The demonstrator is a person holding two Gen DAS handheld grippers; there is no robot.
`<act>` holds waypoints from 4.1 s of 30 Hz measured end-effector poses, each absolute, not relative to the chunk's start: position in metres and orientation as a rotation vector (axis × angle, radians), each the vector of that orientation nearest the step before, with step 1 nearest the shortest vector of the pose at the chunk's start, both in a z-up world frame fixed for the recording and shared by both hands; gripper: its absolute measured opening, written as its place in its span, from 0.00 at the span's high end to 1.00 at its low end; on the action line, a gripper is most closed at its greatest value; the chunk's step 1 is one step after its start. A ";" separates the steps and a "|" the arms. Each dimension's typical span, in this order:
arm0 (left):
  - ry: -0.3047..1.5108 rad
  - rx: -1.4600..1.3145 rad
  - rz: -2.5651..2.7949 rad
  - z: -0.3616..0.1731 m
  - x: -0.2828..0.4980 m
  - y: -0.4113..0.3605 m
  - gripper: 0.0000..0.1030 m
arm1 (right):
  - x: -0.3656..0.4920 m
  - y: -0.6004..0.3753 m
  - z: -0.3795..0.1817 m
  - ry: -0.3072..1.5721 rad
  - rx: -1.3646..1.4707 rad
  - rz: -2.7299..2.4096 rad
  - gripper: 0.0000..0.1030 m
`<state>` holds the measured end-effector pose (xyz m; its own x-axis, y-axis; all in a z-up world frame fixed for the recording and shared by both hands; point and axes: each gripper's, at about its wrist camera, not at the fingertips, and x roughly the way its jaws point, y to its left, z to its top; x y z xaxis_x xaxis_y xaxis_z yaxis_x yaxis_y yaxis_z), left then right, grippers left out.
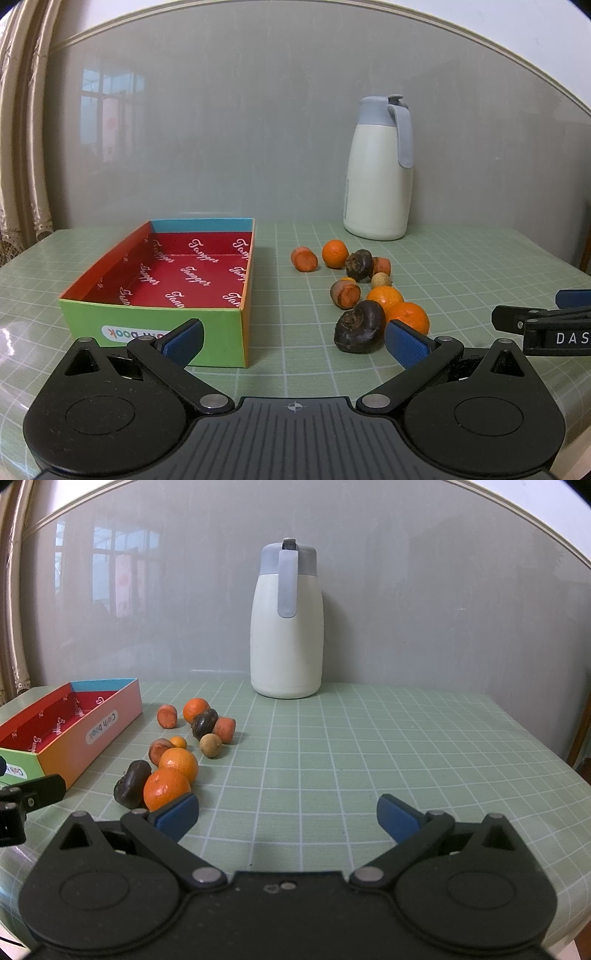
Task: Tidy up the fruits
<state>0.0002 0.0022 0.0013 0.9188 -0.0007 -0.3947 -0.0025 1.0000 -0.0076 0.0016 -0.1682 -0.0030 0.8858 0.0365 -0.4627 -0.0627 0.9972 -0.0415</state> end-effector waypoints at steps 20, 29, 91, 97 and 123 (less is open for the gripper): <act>0.402 -0.012 0.000 0.001 0.000 0.005 0.00 | 0.003 -0.168 -0.004 0.482 -0.062 0.052 0.00; 0.401 -0.010 0.000 0.000 0.001 0.004 0.00 | 0.003 -0.168 -0.004 0.482 -0.062 0.051 0.00; 0.594 -0.080 -0.144 -0.030 0.067 -0.083 0.48 | 0.018 -0.228 0.005 0.444 0.018 -0.108 0.00; 0.594 -0.080 -0.135 -0.032 0.083 -0.085 0.59 | 0.037 -0.232 0.002 0.474 0.014 -0.143 0.00; 0.437 -0.050 -0.015 0.024 0.050 0.018 0.59 | 0.053 -0.186 -0.003 0.486 -0.034 -0.128 0.00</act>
<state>0.0499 0.0176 0.0237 0.9060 -0.0252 -0.4225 0.0035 0.9986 -0.0520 0.0534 -0.1862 -0.0031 0.8762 -0.1305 -0.4640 0.1140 0.9915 -0.0634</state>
